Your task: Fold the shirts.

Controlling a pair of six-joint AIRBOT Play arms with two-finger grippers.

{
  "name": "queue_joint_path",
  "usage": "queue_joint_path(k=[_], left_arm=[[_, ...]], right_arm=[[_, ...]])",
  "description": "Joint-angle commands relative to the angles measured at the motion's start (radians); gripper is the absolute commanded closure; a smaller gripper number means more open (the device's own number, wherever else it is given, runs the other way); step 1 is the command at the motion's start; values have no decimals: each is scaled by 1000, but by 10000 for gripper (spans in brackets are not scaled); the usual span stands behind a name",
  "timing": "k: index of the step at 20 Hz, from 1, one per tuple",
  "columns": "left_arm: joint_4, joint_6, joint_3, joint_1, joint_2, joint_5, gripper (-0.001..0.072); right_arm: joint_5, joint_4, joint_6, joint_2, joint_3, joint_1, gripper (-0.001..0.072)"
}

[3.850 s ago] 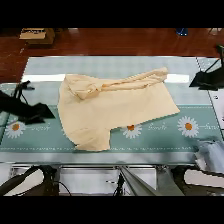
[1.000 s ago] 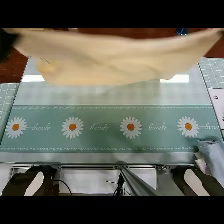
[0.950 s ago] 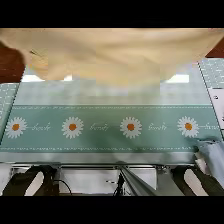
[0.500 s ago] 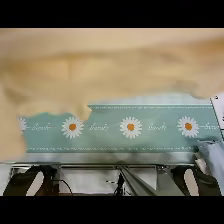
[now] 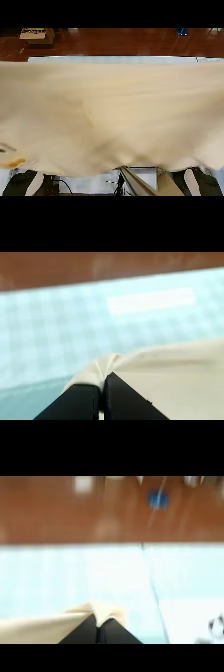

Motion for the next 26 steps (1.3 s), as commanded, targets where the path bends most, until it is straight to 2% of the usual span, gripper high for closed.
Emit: queue_joint_path(k=[1, 5, 7, 9, 12, 16, 19, 22, 24, 26], left_arm=[[-27, 32, -110, 15, -120, -30, 677], [-37, 87, -237, 14, -332, 70, 677], [-47, 113, -246, -12, -474, 101, 677], [-77, 166, -246, -48, -592, 183, 676], [-77, 189, -246, -71, -711, 360, 676], [-78, 191, -246, -72, -800, 557, 676], [-78, 206, -246, -83, -869, 650, 675], [-78, 255, -246, -111, -925, 741, 675], [-78, 256, -246, -129, -953, 780, 675], [-77, 341, -256, -150, -958, 837, 676]], right_arm=[[160, 15, -17, -173, -10, 1, 684], [134, 36, -21, -441, -54, 9, 684], [130, 6, -24, -568, -54, 74, 683], [29, -51, -26, -688, -54, 172, 683], [-171, -61, -20, -826, -54, 278, 682], [-471, -43, 34, -930, -54, 320, 682], [-626, -12, 103, -998, -55, 320, 682], [-716, 26, 114, -1058, -55, 320, 682], [-743, 27, 113, -1092, -55, 320, 683], [-730, 30, 111, -1115, -55, 321, 682]])
